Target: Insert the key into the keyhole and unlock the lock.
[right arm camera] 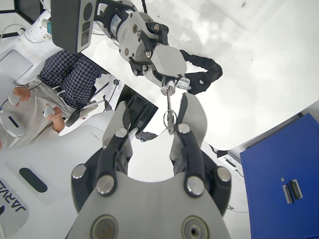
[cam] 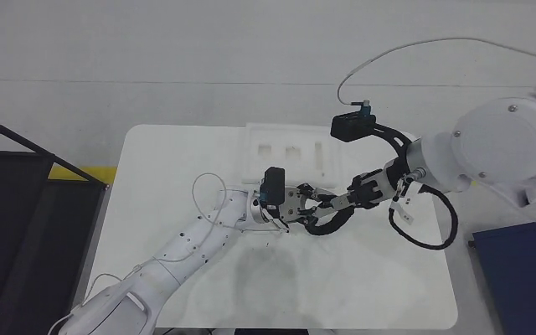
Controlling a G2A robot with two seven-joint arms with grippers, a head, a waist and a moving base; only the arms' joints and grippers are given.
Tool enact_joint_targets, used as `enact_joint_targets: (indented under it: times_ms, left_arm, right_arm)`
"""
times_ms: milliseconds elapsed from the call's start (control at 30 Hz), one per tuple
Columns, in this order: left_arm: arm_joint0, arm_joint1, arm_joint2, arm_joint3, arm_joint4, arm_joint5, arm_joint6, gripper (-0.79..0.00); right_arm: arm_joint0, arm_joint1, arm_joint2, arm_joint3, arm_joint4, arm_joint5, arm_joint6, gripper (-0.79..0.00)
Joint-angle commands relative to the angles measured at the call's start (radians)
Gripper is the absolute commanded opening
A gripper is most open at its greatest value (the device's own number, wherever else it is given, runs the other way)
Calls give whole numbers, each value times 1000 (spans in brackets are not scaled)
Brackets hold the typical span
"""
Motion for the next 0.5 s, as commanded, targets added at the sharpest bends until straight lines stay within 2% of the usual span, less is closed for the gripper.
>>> enact_joint_targets:
  times_ms: [0,167,233,267,467]
  left_arm:
    - [-5,8,-20,-9,-4,-36,-28,-785]
    - [-5,36,-86,-52,-39,-147,-133,-785]
    - [2,49,-100,-80,-71,-147,-189,-785]
    - [5,57,-102,-93,-91,-147,-220,-785]
    - [-1,117,-94,-172,-269,-147,-404,-785]
  right_arm:
    - [-5,2,11,5,1,-38,-6,0]
    - [-23,16,33,8,-35,-135,-2,0]
    - [-35,23,40,10,-42,-181,7,0]
    - [-45,26,49,1,-21,-239,4,0]
    - [-80,55,80,-9,-105,-402,-2,0]
